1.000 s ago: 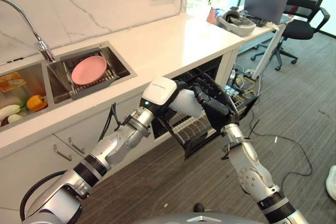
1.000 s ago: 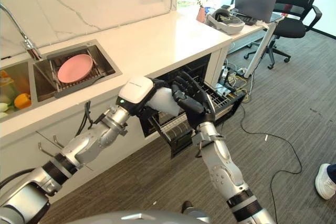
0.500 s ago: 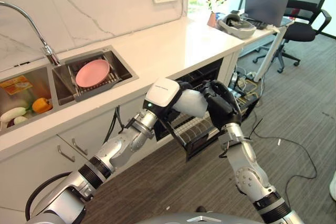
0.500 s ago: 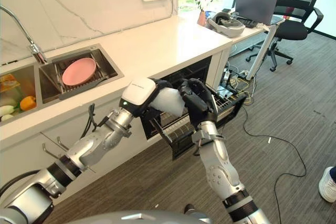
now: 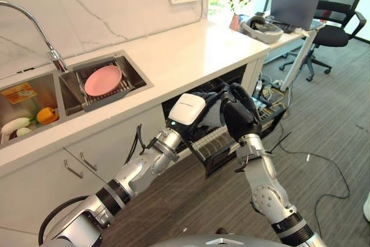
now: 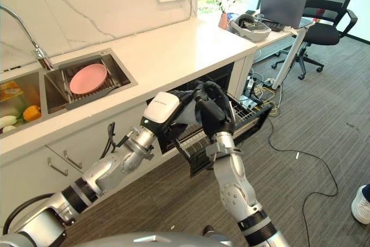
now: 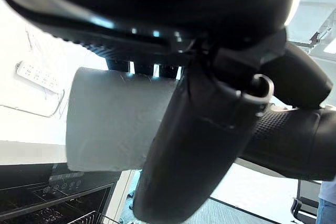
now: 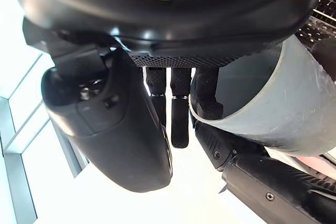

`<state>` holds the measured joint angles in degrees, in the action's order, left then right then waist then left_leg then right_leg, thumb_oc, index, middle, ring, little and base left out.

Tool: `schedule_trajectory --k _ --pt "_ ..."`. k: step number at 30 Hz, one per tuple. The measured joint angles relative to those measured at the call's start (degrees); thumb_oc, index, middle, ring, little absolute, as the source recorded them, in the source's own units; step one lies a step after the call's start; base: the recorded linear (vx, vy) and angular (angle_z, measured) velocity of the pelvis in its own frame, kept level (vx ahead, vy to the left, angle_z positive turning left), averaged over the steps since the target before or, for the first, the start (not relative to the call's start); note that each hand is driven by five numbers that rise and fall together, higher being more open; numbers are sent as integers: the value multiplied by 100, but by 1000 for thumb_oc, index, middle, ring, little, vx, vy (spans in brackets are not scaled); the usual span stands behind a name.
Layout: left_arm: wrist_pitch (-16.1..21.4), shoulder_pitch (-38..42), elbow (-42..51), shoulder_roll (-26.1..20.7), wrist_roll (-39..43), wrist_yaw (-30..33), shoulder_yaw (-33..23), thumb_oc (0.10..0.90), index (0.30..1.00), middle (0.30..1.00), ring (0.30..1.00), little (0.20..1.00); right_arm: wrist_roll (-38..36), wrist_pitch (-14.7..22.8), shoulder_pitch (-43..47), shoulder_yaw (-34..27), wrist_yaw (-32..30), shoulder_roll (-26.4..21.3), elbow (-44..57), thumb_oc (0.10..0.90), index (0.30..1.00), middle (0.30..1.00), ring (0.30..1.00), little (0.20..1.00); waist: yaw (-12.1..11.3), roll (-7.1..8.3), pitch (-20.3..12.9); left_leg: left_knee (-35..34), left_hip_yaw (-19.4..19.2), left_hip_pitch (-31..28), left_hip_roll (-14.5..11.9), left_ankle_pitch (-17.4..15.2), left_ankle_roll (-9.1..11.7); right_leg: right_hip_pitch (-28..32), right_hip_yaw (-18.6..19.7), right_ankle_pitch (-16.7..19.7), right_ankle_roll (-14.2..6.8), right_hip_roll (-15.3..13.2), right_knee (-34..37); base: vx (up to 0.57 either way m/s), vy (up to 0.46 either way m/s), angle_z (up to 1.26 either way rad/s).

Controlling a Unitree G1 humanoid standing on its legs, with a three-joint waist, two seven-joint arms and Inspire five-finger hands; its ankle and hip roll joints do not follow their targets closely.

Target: Place the dishes in the dishwasher.

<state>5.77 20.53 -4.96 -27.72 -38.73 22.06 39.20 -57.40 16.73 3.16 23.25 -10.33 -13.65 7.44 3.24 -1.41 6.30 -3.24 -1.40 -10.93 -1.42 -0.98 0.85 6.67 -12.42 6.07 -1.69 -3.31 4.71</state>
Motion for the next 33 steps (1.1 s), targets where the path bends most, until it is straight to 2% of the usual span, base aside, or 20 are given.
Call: schedule_trajectory --k 11,12,13,14,15,20,22,25,29,31,32,33 --pt "-22 -102 5 126 112 23 -123 400 300 300 300 300 13 -25 2 67 4 -113 26 400 300 300 300 300 -47 49 -24 -190 36 126 -5 135 13 -190 -39 55 7 17 90 -19 -4 2" --pt "-22 -116 5 124 112 23 -129 400 300 300 300 300 14 -38 0 71 3 -119 26 419 328 328 328 328 -50 49 -24 -191 36 126 -6 135 13 -188 -40 55 8 16 91 0 0 0" --pt "-20 -117 5 134 112 25 -144 400 300 300 300 300 117 -39 2 67 4 -118 27 566 549 549 549 549 -60 49 -24 -192 37 129 -6 135 14 -188 -43 55 7 15 92 -41 -2 1" --pt "-20 -117 5 138 112 26 -150 400 300 300 300 300 159 -38 2 66 4 -123 28 649 674 674 674 674 -65 49 -24 -197 39 139 -8 134 16 -189 -46 54 6 15 95 -56 -2 1" --pt "-21 -117 5 143 112 26 -154 400 300 300 300 300 220 -38 2 66 5 -130 29 800 900 900 900 900 -74 51 -25 -199 40 163 -8 134 16 -188 -48 53 6 14 95 0 0 0" --pt "-20 -116 7 212 112 48 -186 400 300 300 300 300 590 -60 2 37 7 -251 106 800 900 900 900 900 -110 63 -36 -201 86 196 -7 152 25 -190 -121 38 -16 5 95 -4 -5 6" --pt "114 -191 257 49 98 19 -534 400 300 300 300 300 862 -98 12 9 12 -484 320 800 900 900 900 900 -79 74 -37 -224 177 236 -7 165 45 -200 -190 31 -20 1 98 24 23 18" --pt "167 -142 259 20 91 300 -591 400 300 300 300 300 1409 -105 102 -417 20 -467 469 800 900 900 900 900 -156 57 -71 -197 216 222 8 190 29 -177 -224 47 1 -15 95 22 22 10" --pt "280 -221 502 -498 -24 284 -709 400 300 300 300 300 1648 -8 162 -1065 -141 -368 553 800 900 900 900 900 -151 53 -83 -202 210 216 22 190 27 -161 -227 46 -4 -34 96 0 0 0" --pt "305 -388 614 -624 -48 280 -1076 400 300 300 300 300 1865 -8 161 -1421 -166 -492 557 800 900 900 900 900 -132 52 -83 -212 210 216 31 191 25 -163 -224 42 -14 -45 96 0 0 0" --pt "262 -646 839 -618 -47 301 -1668 400 300 300 300 300 2098 14 142 -1781 -209 -504 564 800 900 900 900 900 -86 53 -83 -224 210 216 29 189 27 -165 -218 33 -27 -42 97 0 0 0" --pt "239 -652 922 -616 -33 317 -1910 400 300 300 300 300 2187 26 135 -1921 -252 -524 565 800 900 900 900 900 -89 53 -83 -224 211 220 28 190 26 -166 -222 33 -27 -41 96 0 0 0"
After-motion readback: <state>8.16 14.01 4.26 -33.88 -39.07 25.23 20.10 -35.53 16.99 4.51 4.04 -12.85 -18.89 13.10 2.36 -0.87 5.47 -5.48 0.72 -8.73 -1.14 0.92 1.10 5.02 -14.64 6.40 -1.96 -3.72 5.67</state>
